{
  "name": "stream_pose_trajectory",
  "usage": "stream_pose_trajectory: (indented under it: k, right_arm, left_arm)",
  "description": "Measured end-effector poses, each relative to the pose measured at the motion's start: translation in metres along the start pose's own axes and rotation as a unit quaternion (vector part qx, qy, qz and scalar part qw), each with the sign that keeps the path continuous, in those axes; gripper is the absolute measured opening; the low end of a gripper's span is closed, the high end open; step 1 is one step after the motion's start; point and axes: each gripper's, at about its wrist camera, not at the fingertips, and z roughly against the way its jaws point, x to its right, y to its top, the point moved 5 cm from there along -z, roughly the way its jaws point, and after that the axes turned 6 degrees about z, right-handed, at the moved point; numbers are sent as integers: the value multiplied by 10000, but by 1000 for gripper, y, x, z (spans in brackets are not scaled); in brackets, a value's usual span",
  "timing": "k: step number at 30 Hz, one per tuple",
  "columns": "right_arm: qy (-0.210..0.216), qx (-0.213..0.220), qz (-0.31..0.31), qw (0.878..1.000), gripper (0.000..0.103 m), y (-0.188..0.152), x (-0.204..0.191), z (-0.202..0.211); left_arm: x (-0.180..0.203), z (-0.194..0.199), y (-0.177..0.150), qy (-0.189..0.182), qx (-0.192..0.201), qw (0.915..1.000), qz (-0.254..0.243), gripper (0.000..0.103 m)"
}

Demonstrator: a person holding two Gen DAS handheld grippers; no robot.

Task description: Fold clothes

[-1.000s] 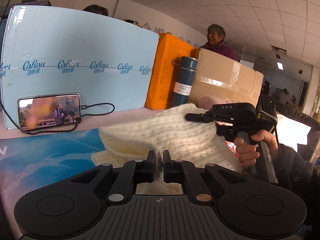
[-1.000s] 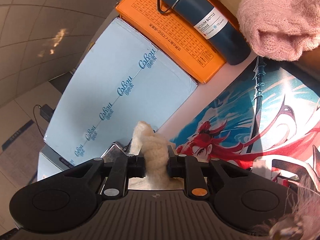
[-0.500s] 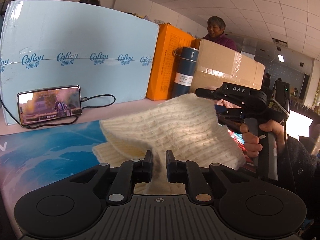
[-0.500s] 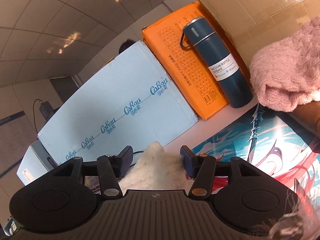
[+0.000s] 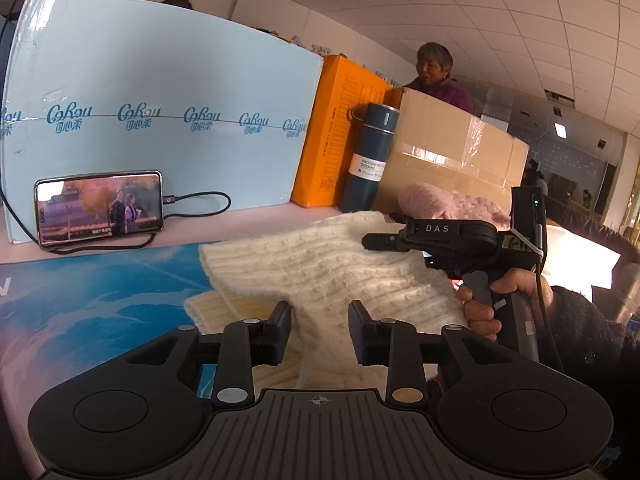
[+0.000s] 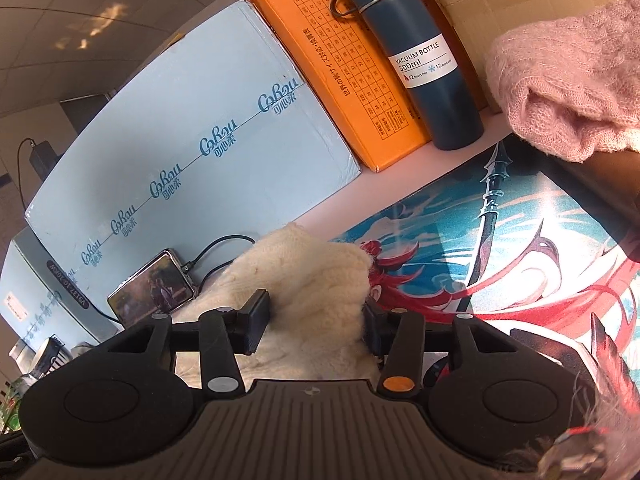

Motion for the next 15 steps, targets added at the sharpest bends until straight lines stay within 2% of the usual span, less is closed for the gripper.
stream_pose_trajectory:
  k: [1,3,5,9,12,15]
  right_arm:
    - [33,90,-16,10000,55,1,-1,3]
    - [95,288,-45,9995,56,4,-2,10]
    - [111,643,-47,9979,64,8,-3,21]
    - [6,1294,49,9916,67,15,-8,46]
    - [105,1456,49,9893,67,14,-13,60]
    - [293,1476,145,9885,72,9,-22,71]
  left_arm:
    - [-4,1,1,38,51,9999,94,59]
    - [-12,3,4,129,179,9994,284,66]
    - [-25,4,7,224,323,9975,588,68]
    - [-49,6,12,325,575,9905,1203,70]
    - [-66,6,15,119,703,9812,1793,70]
    - [-81,3,20,-249,775,9659,2456,71]
